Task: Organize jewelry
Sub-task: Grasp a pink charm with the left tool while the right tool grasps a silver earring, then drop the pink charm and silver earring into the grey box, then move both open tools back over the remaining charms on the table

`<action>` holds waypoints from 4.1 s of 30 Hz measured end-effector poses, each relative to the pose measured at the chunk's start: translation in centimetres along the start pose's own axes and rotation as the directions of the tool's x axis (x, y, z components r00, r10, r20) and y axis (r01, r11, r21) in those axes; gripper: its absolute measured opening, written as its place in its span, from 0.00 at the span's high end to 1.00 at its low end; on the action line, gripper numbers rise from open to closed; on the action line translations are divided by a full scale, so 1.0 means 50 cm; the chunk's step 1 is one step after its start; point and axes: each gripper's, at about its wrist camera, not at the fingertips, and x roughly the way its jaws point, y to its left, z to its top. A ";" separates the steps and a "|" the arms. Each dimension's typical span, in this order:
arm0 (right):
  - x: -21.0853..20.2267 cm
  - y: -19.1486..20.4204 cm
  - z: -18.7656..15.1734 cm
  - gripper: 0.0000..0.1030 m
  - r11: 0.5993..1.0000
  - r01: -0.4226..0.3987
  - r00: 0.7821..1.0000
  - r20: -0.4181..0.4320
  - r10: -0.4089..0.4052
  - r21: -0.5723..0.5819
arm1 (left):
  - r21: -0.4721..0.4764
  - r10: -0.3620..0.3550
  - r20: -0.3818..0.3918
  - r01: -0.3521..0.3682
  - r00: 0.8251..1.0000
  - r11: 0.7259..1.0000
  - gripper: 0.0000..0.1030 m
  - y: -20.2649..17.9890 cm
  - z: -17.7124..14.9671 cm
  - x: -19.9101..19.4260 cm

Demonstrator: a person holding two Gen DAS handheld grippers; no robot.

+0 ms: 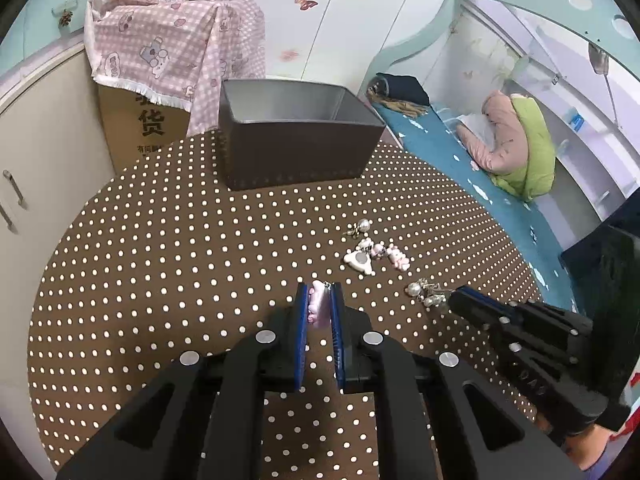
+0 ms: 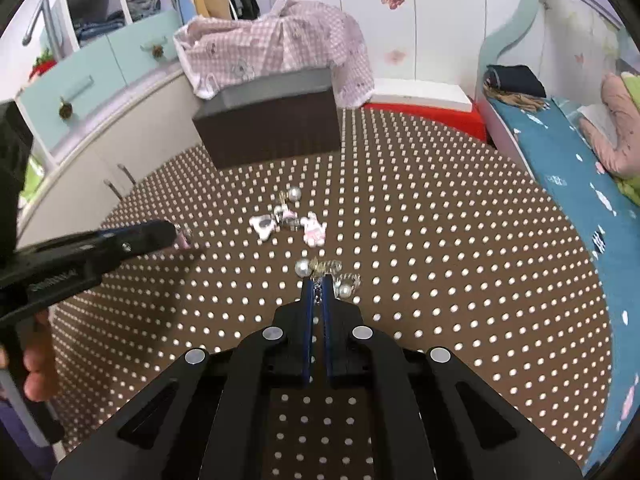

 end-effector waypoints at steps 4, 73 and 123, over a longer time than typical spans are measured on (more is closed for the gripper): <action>-0.035 -0.004 0.025 0.96 1.000 -0.017 0.999 0.037 0.017 0.004 | 0.007 -0.033 0.008 0.033 0.999 0.999 0.91 -0.002 0.017 -0.013; 0.005 0.014 0.268 0.91 1.000 -0.022 0.993 0.112 0.020 0.014 | 0.014 0.116 0.136 -0.119 0.984 0.993 0.25 0.010 0.236 -0.039; 0.017 -0.047 0.012 0.89 0.998 0.047 0.999 0.008 -0.047 0.038 | 0.121 0.126 0.010 -0.127 0.992 0.985 0.24 -0.064 0.028 0.085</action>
